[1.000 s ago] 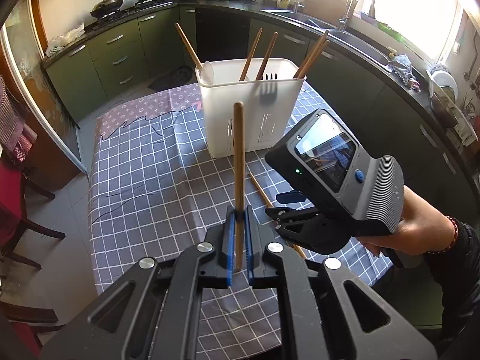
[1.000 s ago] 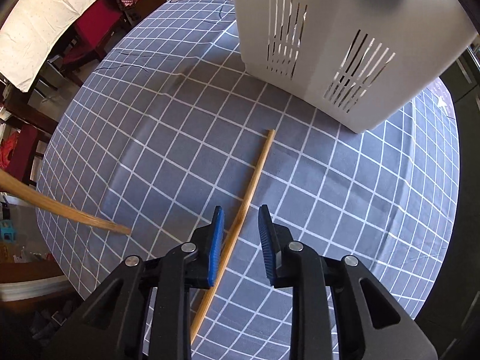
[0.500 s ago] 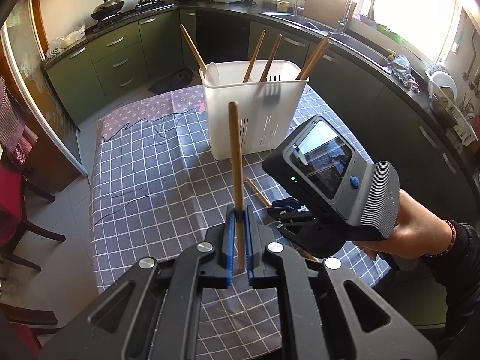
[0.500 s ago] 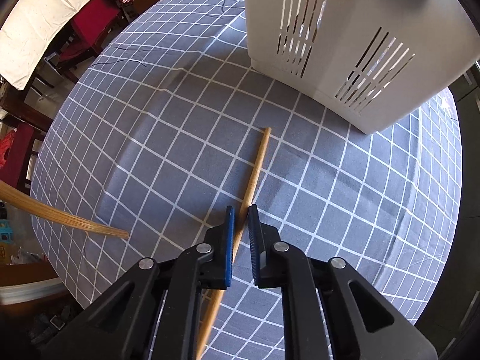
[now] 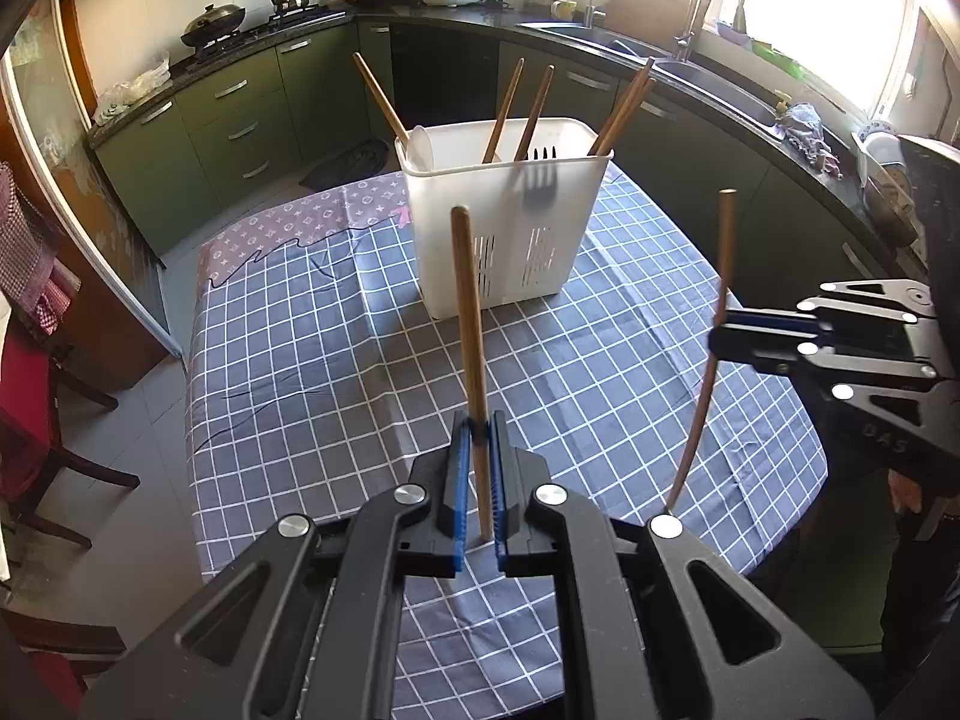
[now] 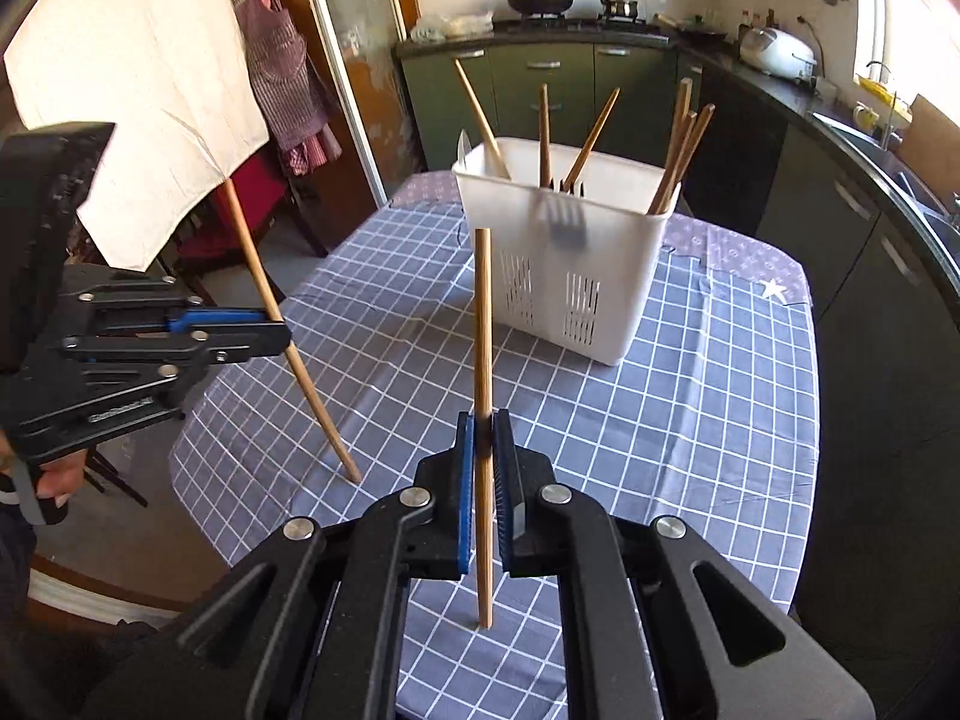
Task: Organize utensils
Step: 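Lift the right tool's chopstick and carry both chopsticks to the white caddy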
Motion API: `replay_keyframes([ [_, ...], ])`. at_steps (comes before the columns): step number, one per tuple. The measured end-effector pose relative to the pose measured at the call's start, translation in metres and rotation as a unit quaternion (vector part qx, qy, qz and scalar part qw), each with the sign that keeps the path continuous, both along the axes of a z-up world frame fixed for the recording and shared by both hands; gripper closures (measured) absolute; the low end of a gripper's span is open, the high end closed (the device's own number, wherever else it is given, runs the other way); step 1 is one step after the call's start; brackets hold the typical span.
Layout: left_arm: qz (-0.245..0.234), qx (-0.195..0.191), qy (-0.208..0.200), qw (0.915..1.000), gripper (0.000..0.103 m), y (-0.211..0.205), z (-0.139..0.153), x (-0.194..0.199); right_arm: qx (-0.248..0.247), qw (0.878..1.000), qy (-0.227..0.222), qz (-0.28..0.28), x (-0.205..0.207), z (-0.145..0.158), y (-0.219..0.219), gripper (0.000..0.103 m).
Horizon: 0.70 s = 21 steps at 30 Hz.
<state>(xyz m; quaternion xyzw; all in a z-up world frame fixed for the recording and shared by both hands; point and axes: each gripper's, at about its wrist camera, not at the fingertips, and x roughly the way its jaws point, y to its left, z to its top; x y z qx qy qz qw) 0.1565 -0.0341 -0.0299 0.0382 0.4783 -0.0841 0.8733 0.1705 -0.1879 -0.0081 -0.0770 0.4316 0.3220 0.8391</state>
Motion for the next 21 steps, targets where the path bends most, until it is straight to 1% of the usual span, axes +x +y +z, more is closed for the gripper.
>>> replay_keyframes([
  [2,-0.003,0.003,-0.003,1.0000,0.097,-0.002,0.000,-0.002,0.007,1.000,-0.017,-0.005,-0.011,0.009,-0.010,0.096],
  [5,-0.004,0.009,-0.007,0.9999,0.097,-0.004,0.000,-0.004,0.007,1.000,-0.024,-0.009,-0.020,0.012,-0.019,0.096],
  [12,-0.006,0.009,-0.007,0.9999,0.097,-0.005,0.002,-0.009,0.009,1.000,-0.023,-0.008,-0.029,0.012,-0.023,0.096],
  [15,-0.006,0.009,-0.009,0.9999,0.097,-0.004,0.003,-0.010,0.010,1.000,-0.023,-0.008,-0.024,0.008,-0.021,0.096],
  [21,-0.006,0.007,-0.015,0.9998,0.097,-0.002,0.009,-0.010,0.016,1.000,-0.026,-0.008,-0.022,0.012,-0.021,0.096],
])
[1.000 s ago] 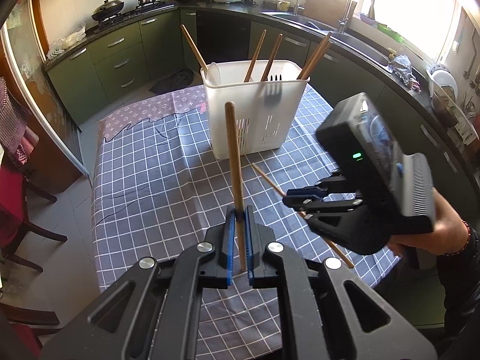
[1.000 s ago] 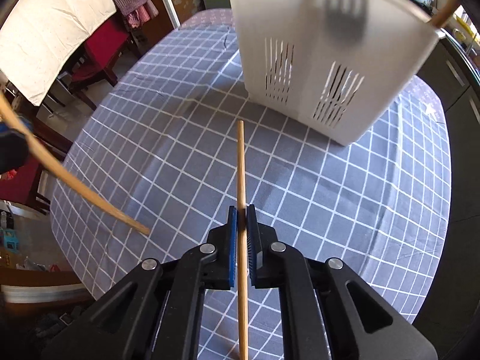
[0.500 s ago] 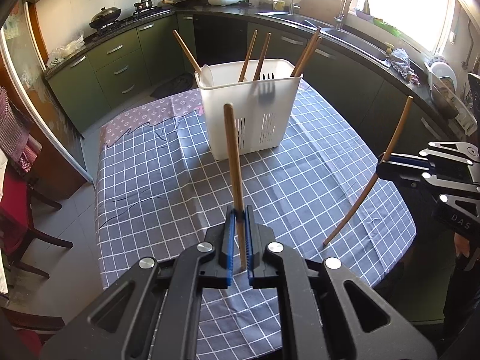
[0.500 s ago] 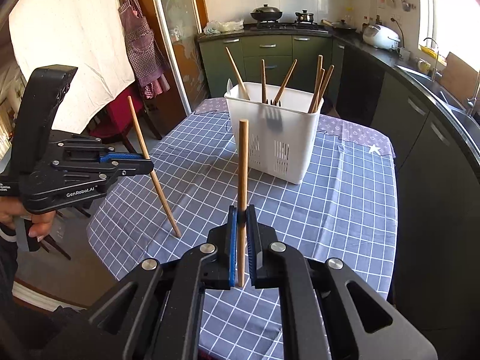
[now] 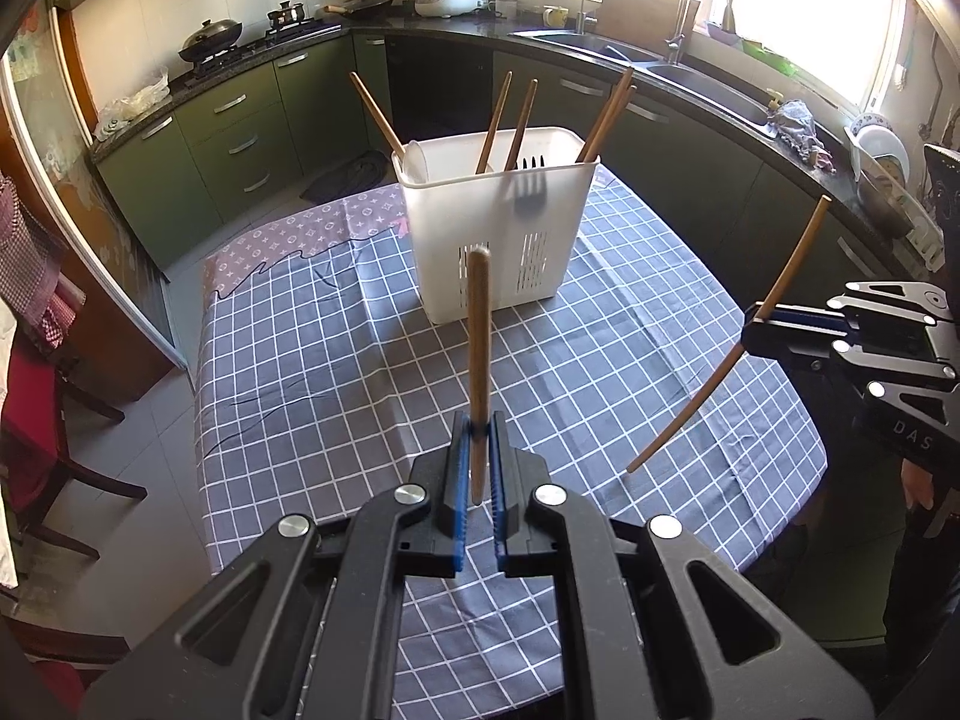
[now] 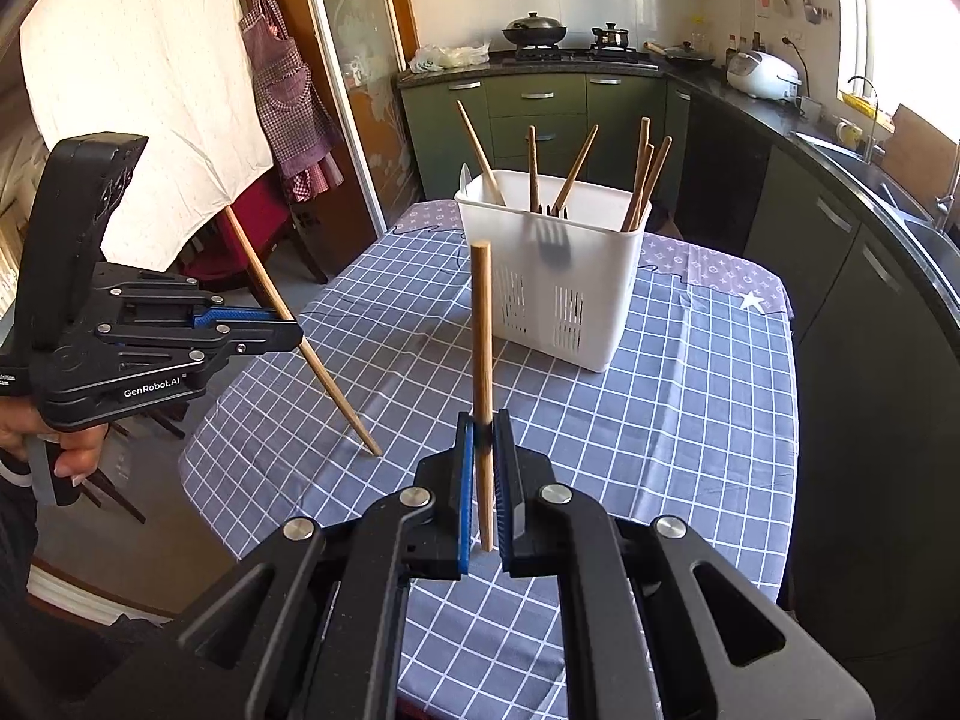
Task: Organize utensils
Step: 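Lift the right tool's chopstick and carry both chopsticks to the white caddy, then lower both chopsticks into the caddy, opening the left tool then the right tool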
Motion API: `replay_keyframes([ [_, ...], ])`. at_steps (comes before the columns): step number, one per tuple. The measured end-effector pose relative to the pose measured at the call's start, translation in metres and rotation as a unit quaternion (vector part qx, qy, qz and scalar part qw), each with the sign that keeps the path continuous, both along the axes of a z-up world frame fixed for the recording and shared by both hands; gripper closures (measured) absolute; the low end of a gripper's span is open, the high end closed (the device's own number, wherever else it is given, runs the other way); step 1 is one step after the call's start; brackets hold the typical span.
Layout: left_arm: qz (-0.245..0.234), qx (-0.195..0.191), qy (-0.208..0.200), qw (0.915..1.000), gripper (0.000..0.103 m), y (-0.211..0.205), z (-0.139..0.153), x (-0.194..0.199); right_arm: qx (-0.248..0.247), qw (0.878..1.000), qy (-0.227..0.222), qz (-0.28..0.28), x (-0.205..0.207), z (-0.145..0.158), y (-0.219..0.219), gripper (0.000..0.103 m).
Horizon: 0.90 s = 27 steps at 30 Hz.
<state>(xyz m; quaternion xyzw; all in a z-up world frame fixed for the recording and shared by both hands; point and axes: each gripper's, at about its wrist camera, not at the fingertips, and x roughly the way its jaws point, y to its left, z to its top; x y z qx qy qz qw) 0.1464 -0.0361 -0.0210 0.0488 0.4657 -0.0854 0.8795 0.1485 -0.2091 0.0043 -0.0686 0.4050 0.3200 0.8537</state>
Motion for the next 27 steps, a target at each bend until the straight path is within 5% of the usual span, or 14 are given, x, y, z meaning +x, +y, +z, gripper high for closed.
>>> replay_keyframes([
  [14,-0.014,-0.024,-0.034,0.9990,0.097,-0.007,0.049,0.003,0.022,0.999,-0.038,0.002,0.001,0.044,0.000,0.096],
  [27,-0.001,-0.057,-0.163,0.9850,0.097,-0.012,0.159,0.049,0.037,0.999,-0.026,-0.001,0.013,0.039,-0.010,0.096],
])
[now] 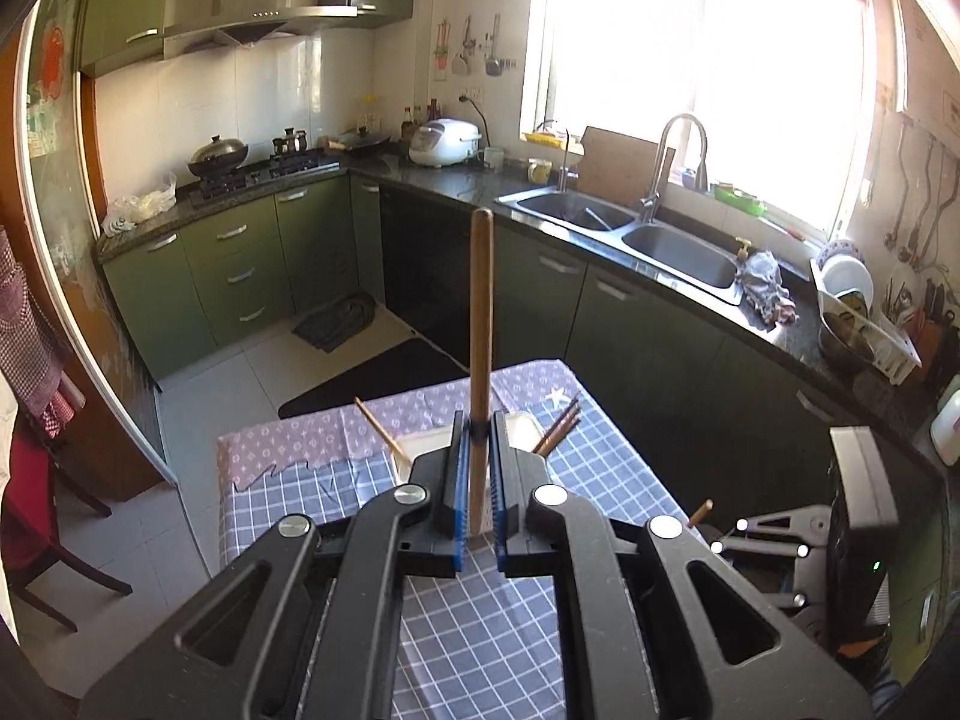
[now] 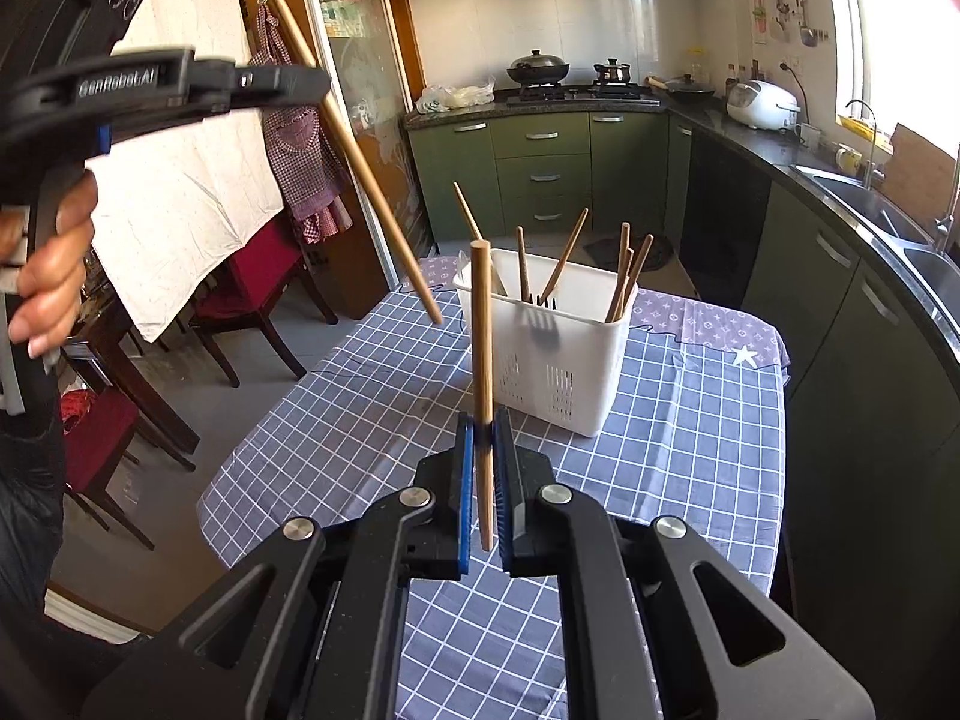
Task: Organize utensils
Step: 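Lower both chopsticks into the caddy, opening the left tool then the right tool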
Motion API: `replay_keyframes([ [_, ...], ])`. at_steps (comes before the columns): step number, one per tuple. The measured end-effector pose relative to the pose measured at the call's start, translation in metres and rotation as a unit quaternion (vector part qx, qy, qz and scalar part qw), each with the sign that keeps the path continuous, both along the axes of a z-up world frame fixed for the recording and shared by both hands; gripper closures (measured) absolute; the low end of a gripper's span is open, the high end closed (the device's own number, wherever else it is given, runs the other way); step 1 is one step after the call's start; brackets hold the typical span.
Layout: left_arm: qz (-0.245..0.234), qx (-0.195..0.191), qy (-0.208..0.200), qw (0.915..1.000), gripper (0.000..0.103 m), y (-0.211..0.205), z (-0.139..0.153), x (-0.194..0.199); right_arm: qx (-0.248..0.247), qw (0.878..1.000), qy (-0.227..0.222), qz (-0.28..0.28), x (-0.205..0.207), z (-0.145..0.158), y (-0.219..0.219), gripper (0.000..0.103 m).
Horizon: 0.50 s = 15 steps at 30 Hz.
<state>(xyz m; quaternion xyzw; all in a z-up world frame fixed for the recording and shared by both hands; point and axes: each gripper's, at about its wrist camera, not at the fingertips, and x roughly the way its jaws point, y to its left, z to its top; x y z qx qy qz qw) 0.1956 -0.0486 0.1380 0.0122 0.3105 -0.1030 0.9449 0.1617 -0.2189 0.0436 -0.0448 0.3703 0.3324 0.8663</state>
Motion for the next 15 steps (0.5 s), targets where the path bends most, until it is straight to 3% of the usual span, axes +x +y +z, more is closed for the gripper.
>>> replay_keyframes([
  [3,0.016,0.007,-0.016,0.9997,0.097,-0.003,0.006,0.020,0.002,1.000,0.008,-0.003,0.004,-0.006,-0.004,0.096],
  [6,0.026,0.005,-0.007,0.9996,0.097,-0.005,-0.002,0.045,0.002,1.000,0.012,-0.006,0.006,-0.011,-0.009,0.096],
  [15,0.037,0.017,0.059,0.9974,0.097,-0.008,-0.066,0.098,0.010,1.000,0.017,-0.009,0.006,-0.020,-0.022,0.096],
])
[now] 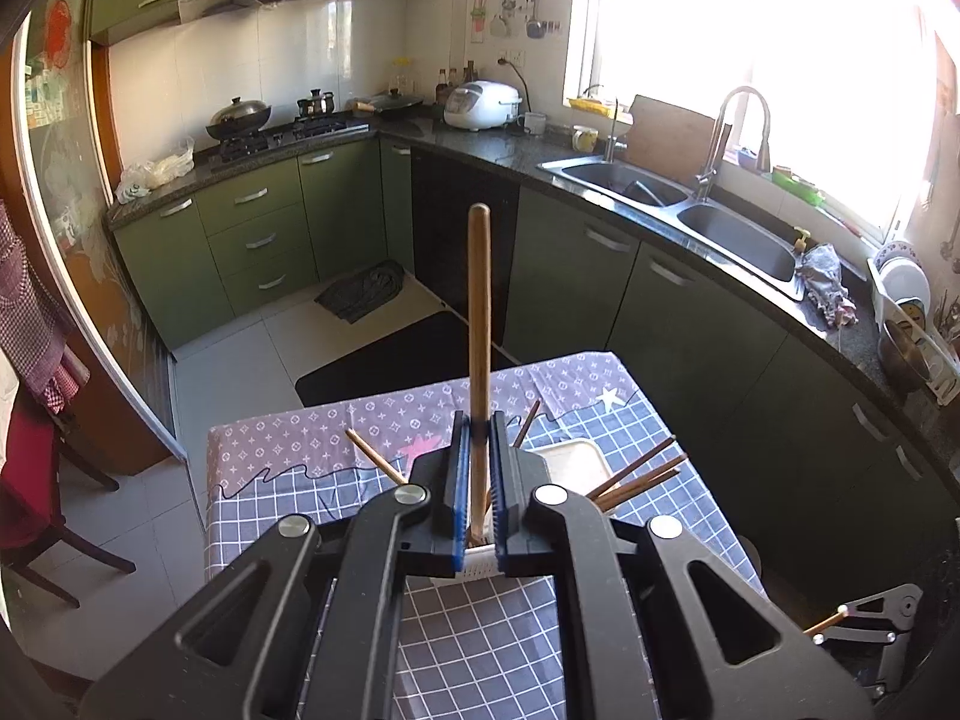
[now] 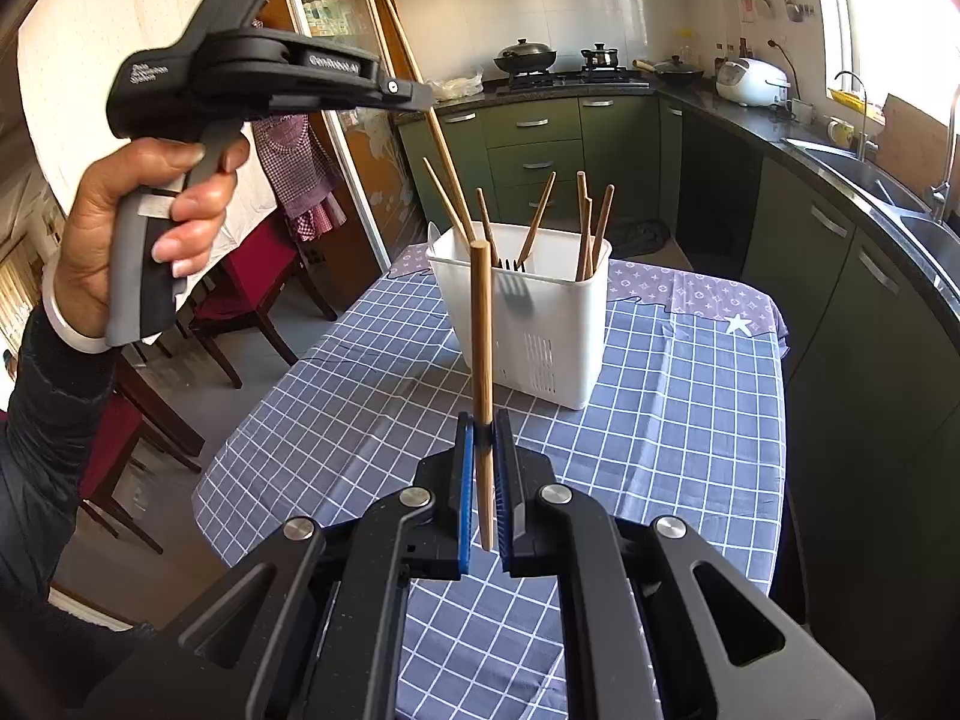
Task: Organize utensils
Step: 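Lower both chopsticks into the caddy, opening the left tool then the right tool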
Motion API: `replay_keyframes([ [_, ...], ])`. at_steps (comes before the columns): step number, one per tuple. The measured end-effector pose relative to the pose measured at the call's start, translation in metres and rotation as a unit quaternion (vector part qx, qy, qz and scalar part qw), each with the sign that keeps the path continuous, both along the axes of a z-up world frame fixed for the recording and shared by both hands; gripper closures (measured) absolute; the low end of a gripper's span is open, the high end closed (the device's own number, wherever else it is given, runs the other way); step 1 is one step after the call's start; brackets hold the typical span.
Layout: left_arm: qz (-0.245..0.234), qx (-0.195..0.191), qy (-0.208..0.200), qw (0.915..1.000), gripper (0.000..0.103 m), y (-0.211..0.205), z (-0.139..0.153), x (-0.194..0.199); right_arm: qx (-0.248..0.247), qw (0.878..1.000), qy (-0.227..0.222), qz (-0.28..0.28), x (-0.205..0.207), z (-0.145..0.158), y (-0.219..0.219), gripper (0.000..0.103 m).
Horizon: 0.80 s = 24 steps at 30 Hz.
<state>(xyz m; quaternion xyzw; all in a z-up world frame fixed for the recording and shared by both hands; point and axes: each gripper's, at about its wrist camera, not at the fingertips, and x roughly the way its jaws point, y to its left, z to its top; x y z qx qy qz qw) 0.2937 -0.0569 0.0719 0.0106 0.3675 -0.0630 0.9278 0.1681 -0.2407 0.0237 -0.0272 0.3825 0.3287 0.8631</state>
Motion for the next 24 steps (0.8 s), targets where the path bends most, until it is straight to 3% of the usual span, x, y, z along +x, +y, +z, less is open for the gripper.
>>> replay_keyframes([
  [6,0.002,-0.005,0.023,0.9997,0.096,0.006,-0.022,0.000,0.013,1.000,-0.016,-0.006,0.001,0.014,-0.003,0.096],
  [12,0.004,-0.031,-0.025,0.9992,0.085,0.021,-0.001,-0.039,0.031,0.998,-0.057,-0.017,0.010,0.057,-0.002,0.096],
  [19,-0.009,-0.041,-0.077,0.9962,0.083,0.030,0.020,-0.092,0.061,0.991,-0.114,-0.041,0.043,0.124,0.011,0.096],
  [22,-0.008,-0.039,-0.098,0.9944,0.075,0.034,0.022,-0.113,0.060,0.989,-0.123,-0.057,0.067,0.138,0.024,0.096],
  [24,-0.008,-0.039,-0.105,0.9937,0.075,0.036,0.020,-0.125,0.057,0.988,-0.124,-0.069,0.083,0.139,0.032,0.096],
])
